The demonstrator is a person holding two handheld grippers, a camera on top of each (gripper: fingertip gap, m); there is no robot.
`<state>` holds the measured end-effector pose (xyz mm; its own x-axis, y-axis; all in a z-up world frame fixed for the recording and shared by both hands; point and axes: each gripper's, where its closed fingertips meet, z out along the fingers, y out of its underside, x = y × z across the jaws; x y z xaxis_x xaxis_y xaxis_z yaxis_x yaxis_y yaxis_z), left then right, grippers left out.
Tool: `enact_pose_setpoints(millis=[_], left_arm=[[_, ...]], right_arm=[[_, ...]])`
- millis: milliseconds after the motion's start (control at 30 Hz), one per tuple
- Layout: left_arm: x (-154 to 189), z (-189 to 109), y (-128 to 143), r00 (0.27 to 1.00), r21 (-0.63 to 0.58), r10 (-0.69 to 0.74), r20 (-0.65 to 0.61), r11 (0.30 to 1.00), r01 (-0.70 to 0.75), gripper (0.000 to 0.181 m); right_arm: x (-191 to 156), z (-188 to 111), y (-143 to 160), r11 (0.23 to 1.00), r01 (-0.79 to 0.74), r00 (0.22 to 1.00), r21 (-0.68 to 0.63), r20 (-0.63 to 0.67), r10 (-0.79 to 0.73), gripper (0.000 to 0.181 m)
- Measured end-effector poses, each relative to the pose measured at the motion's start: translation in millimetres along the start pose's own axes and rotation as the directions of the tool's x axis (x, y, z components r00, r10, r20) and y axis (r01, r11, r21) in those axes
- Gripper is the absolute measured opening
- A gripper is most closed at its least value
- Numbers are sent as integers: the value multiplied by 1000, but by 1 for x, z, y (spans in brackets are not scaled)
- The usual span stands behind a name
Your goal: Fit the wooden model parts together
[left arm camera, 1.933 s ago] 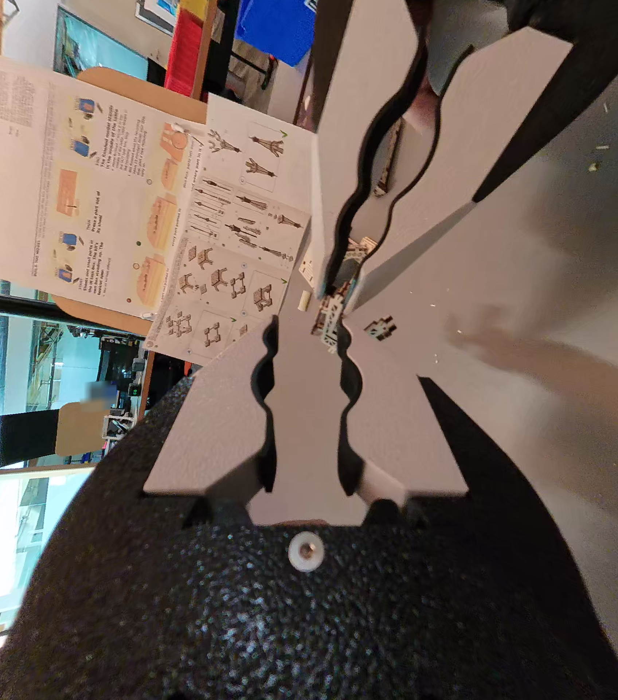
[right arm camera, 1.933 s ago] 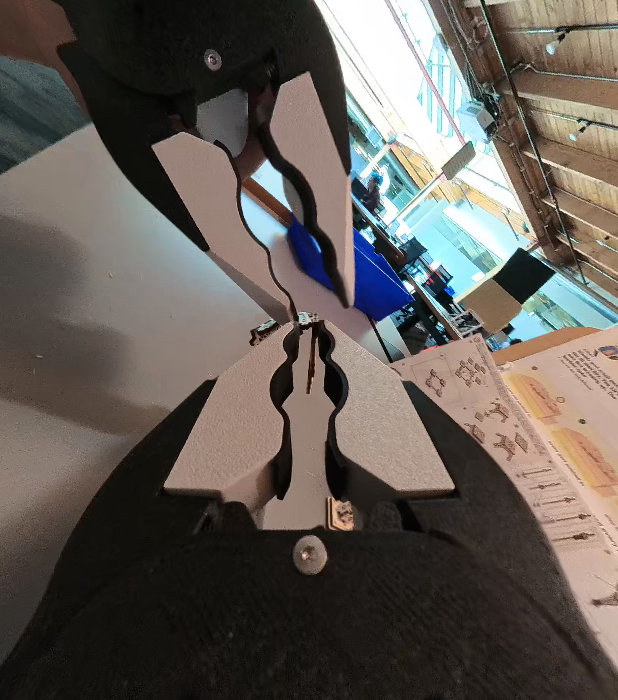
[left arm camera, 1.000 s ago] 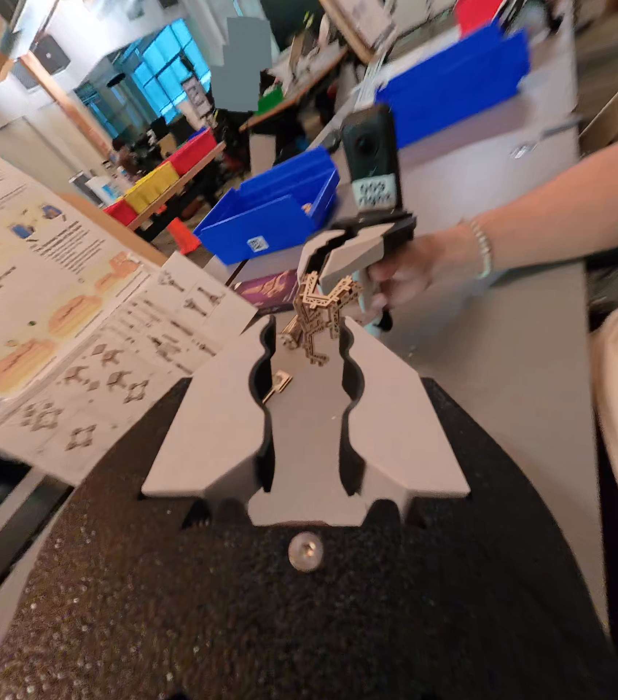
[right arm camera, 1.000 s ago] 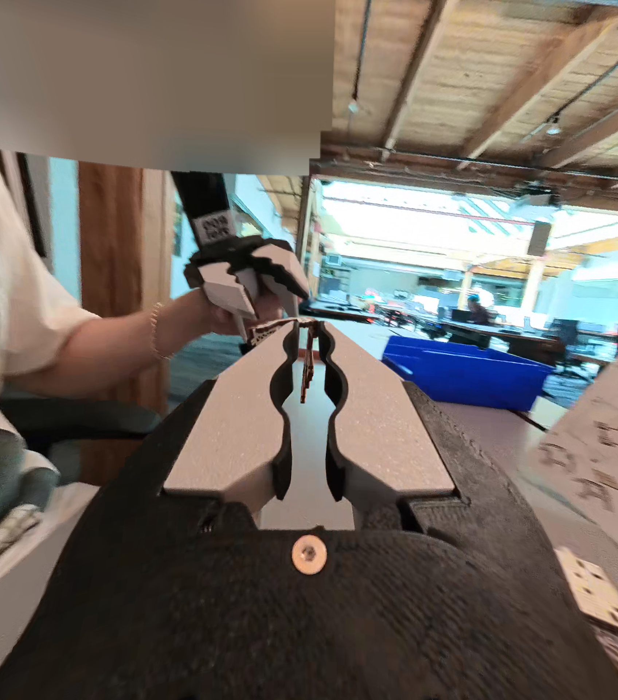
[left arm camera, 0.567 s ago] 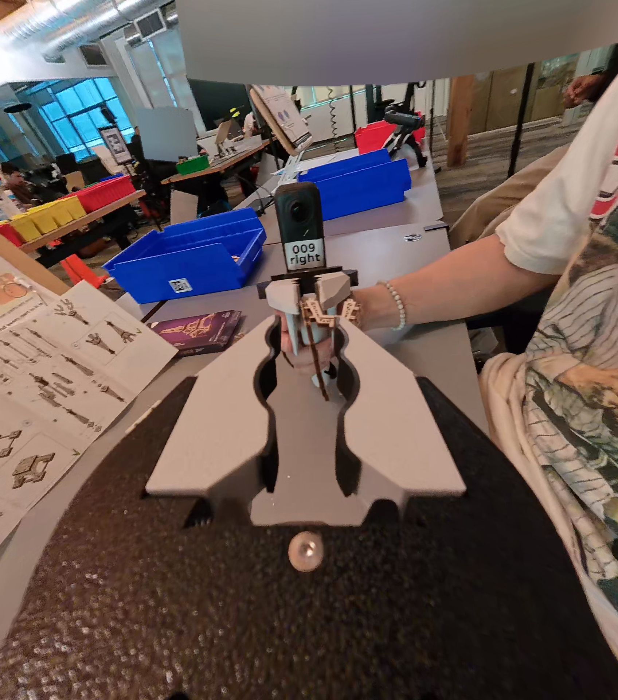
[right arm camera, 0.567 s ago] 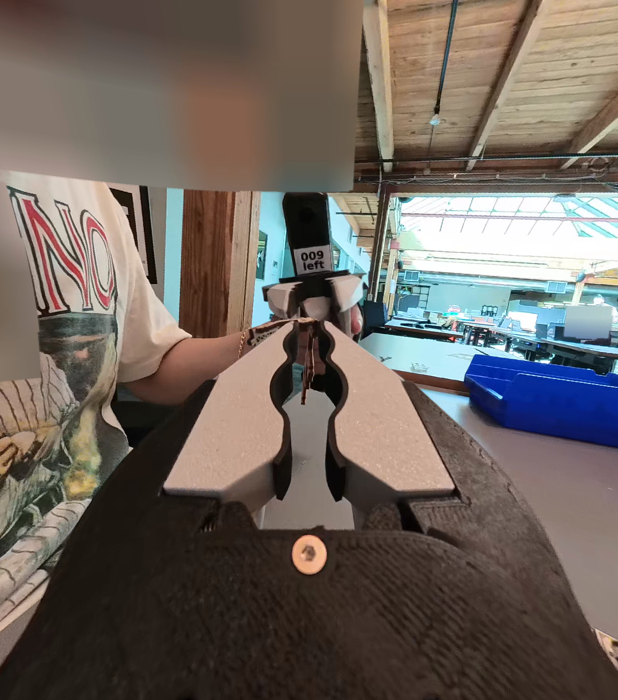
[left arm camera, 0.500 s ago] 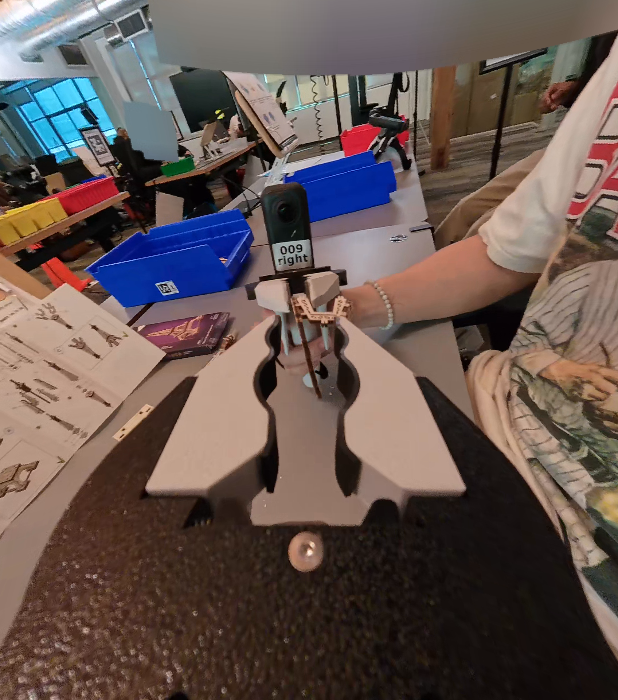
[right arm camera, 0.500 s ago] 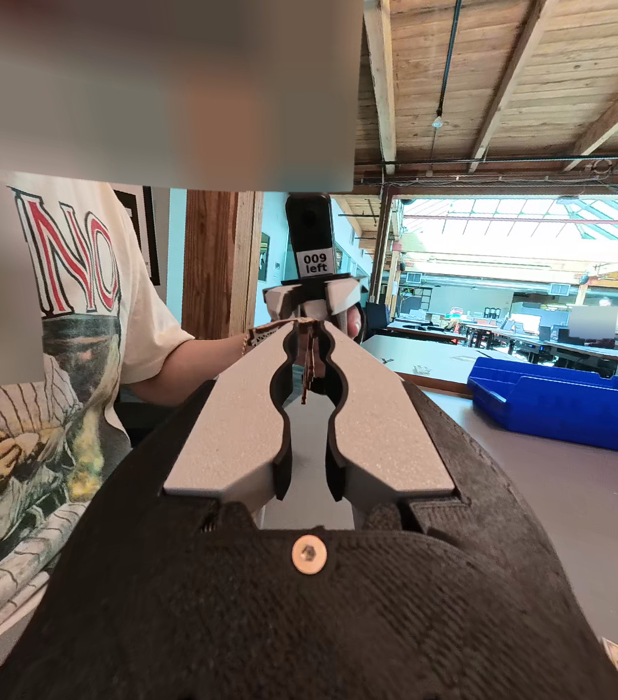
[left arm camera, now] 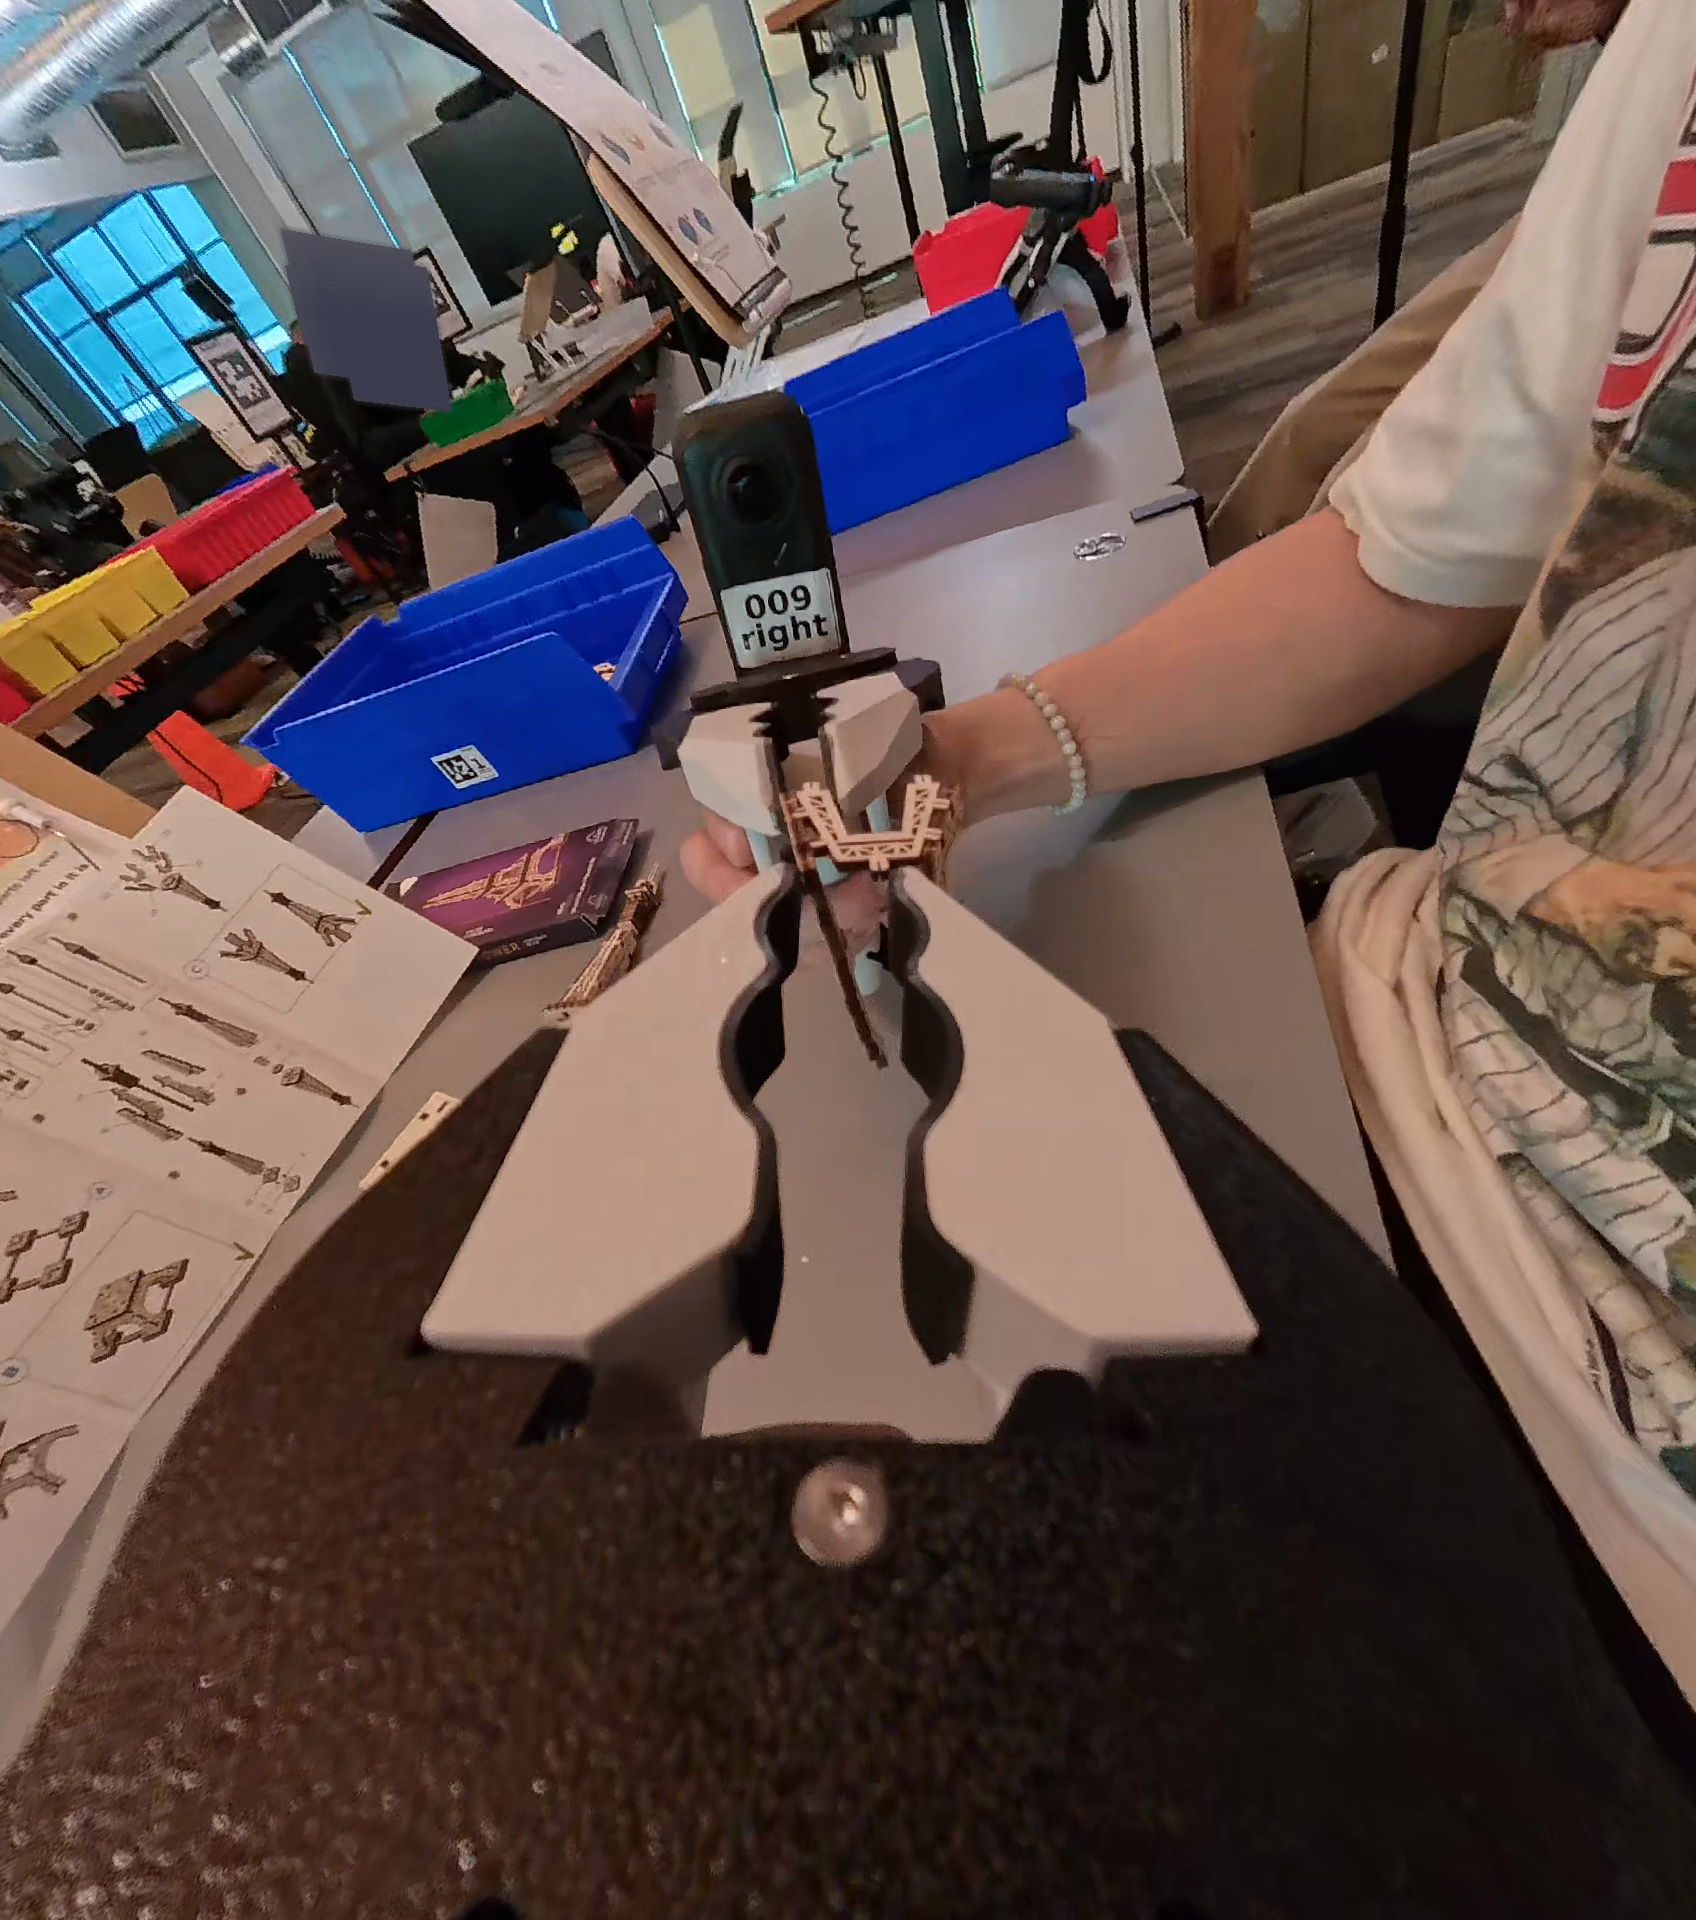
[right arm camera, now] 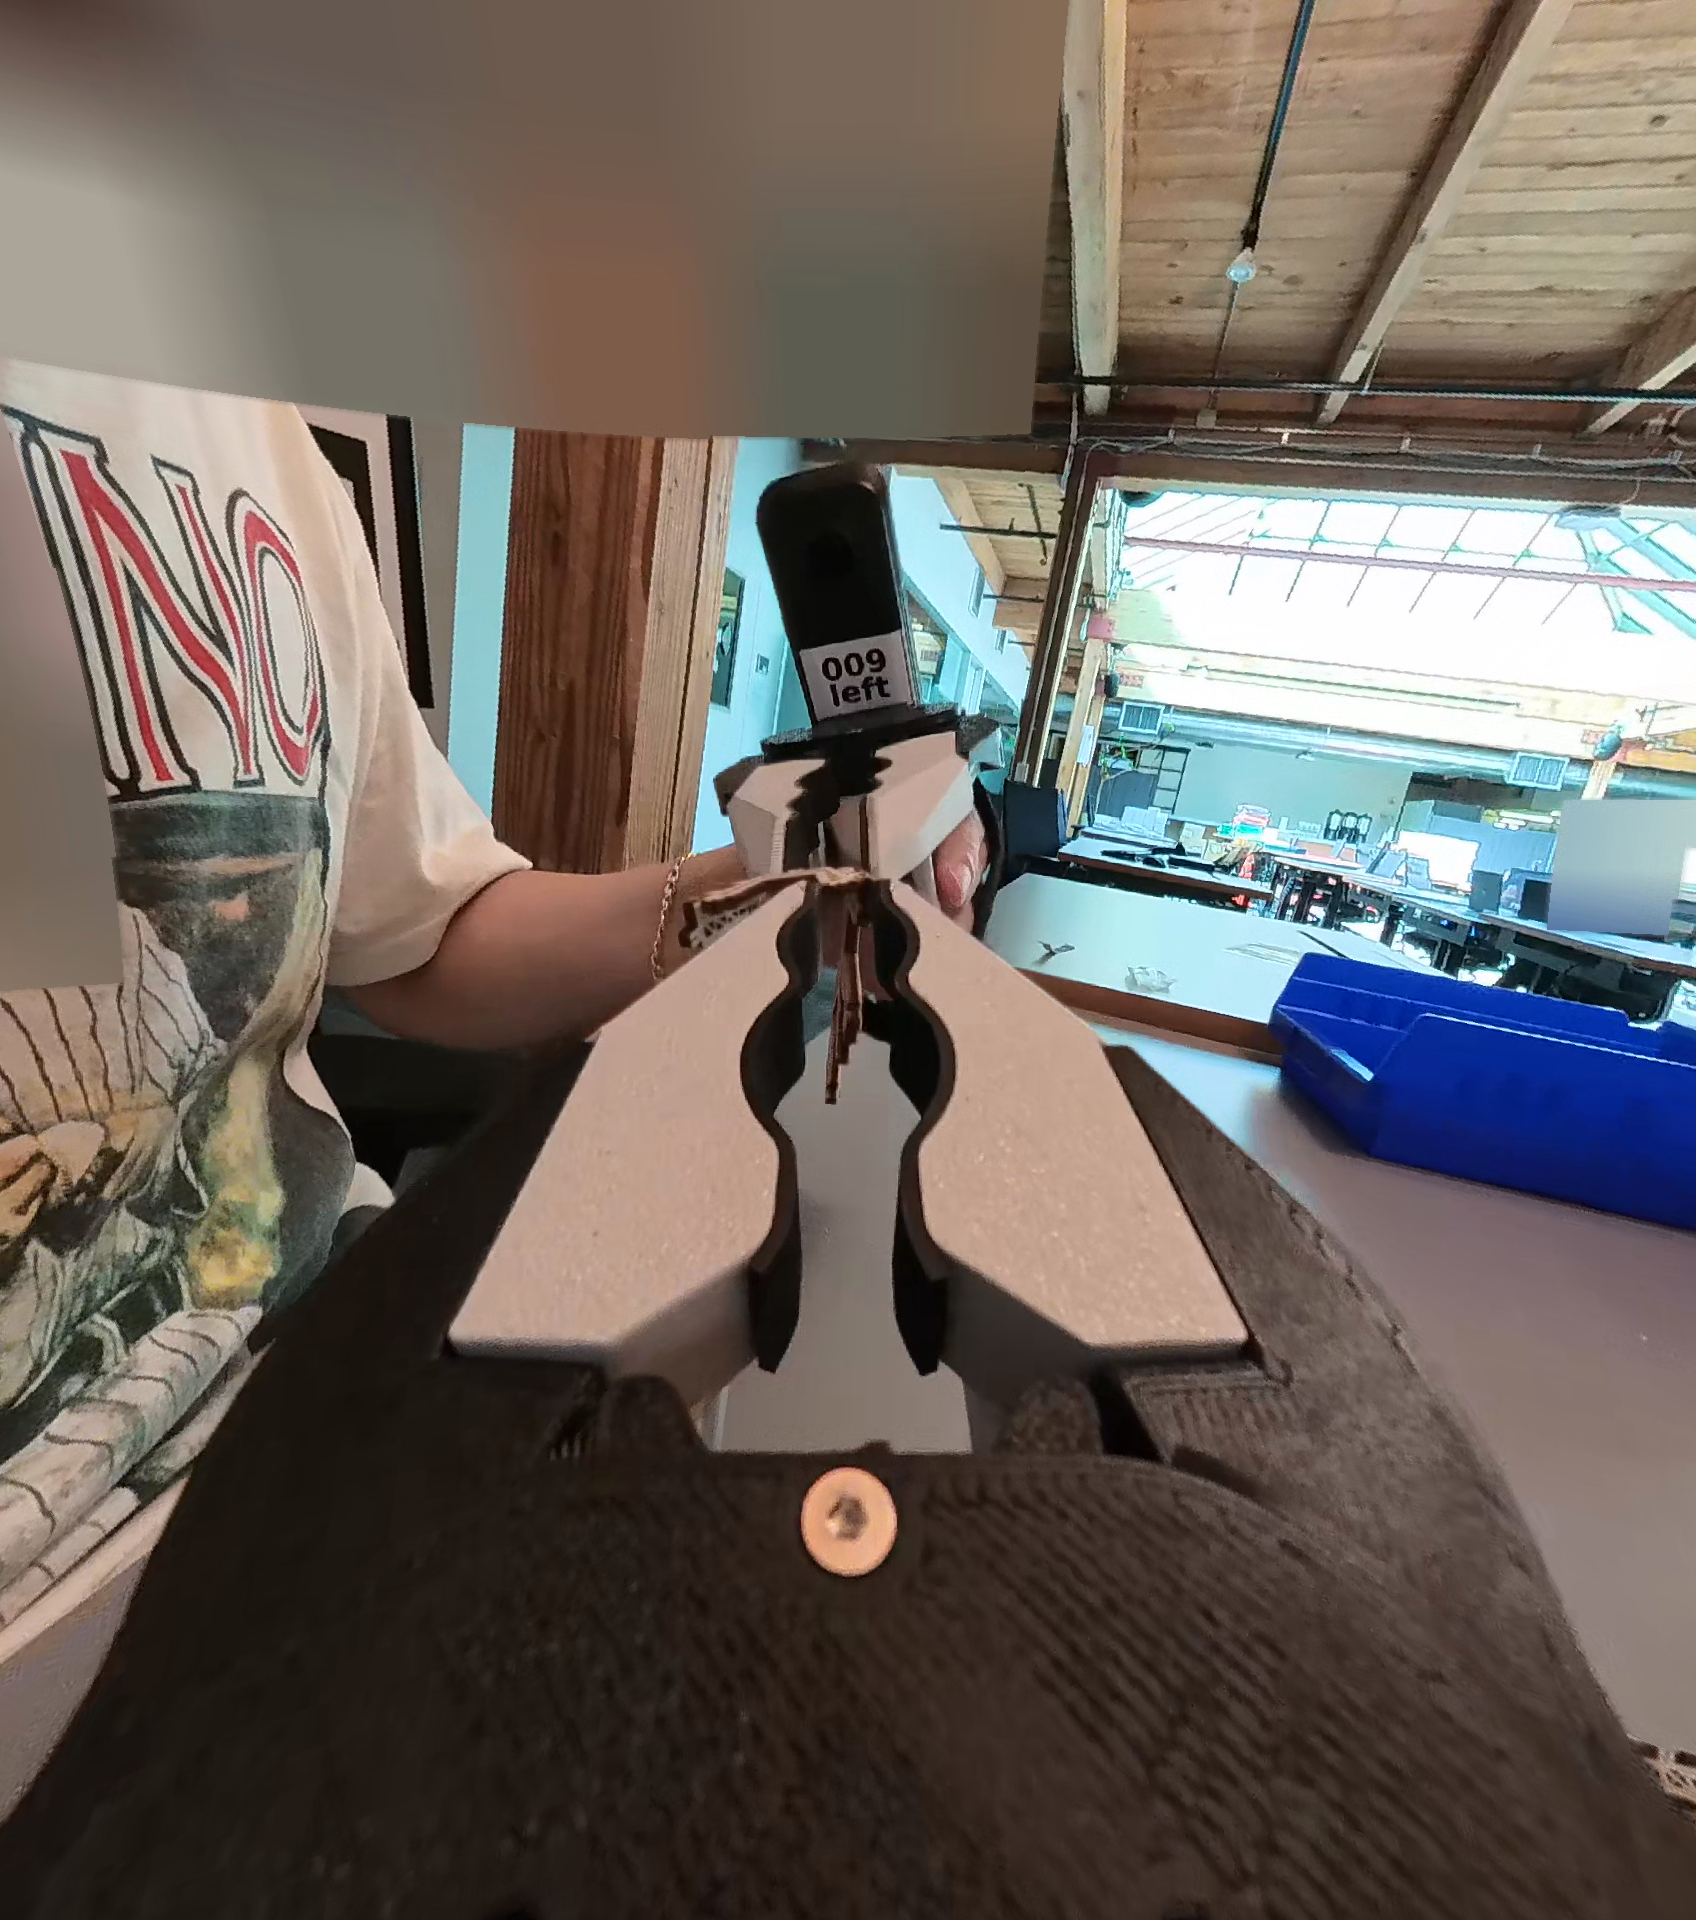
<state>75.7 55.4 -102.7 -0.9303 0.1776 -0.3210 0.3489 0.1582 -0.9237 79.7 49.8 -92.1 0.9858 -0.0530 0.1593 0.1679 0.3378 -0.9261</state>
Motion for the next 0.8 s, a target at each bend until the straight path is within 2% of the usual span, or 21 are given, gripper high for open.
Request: enact_pose_setpoints(millis=[400,800], left_arm=[[3,1,16,1000,-125,-14,-11,992,13,14],[2,4,25,996,-205,92,18,975,-86,12]], right_arm=[[-1,-1,12,985,100,995,-142,1,-101,7],[0,-5,19,963,157,987,-218,3,-160,7]])
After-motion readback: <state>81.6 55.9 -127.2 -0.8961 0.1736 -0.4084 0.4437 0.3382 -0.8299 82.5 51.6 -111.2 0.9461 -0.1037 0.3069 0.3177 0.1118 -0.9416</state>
